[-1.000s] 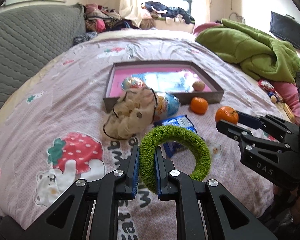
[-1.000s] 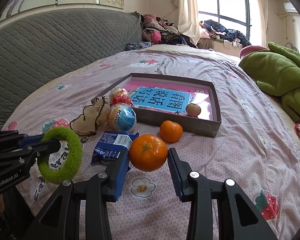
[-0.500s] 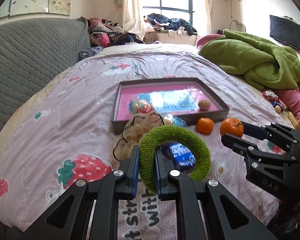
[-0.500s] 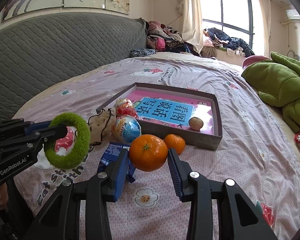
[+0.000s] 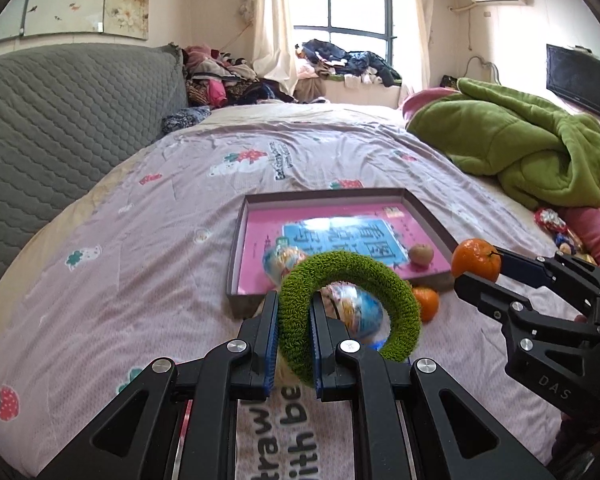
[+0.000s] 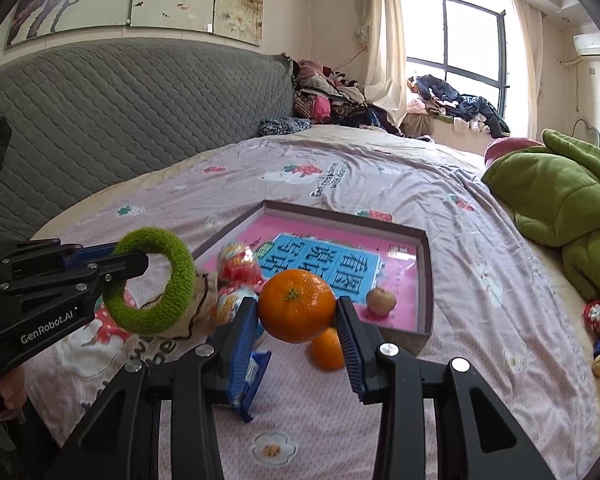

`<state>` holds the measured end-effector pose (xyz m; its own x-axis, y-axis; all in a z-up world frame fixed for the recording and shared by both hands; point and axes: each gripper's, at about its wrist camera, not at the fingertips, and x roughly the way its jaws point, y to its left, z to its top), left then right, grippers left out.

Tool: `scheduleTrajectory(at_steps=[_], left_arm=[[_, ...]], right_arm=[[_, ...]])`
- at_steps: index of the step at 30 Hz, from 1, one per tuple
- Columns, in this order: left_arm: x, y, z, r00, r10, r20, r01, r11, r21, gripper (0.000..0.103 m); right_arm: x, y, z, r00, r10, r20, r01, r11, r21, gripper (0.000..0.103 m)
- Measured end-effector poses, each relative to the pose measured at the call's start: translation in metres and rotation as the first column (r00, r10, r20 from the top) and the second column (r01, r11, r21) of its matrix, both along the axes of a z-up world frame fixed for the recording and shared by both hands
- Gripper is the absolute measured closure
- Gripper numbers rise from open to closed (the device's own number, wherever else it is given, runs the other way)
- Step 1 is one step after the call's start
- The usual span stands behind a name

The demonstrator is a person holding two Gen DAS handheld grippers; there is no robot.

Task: Organize objects
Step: 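Carry the green ring and mandarin in both tools over the grey tray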

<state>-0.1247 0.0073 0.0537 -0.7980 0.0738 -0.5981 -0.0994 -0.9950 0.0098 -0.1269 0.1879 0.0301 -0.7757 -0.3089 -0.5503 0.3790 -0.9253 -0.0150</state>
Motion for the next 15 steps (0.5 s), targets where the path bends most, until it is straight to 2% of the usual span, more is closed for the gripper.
scheduleTrajectory(at_steps=[8,15], left_arm=[[-0.027,0.0,0.007,1.0,0.009,-0.017,-0.009,1.0,0.007,0.089],[-0.054,-0.003,0.005,1.0,0.028,-0.012,-0.028,0.999,0.017,0.089]], right_arm=[[-0.02,-0.002,0.007,1.0,0.003,-0.029,-0.002,1.0,0.017,0.063],[-0.045,-0.001,-0.001,1.0,-0.006,-0.02,0.006,1.0,0.026,0.063]])
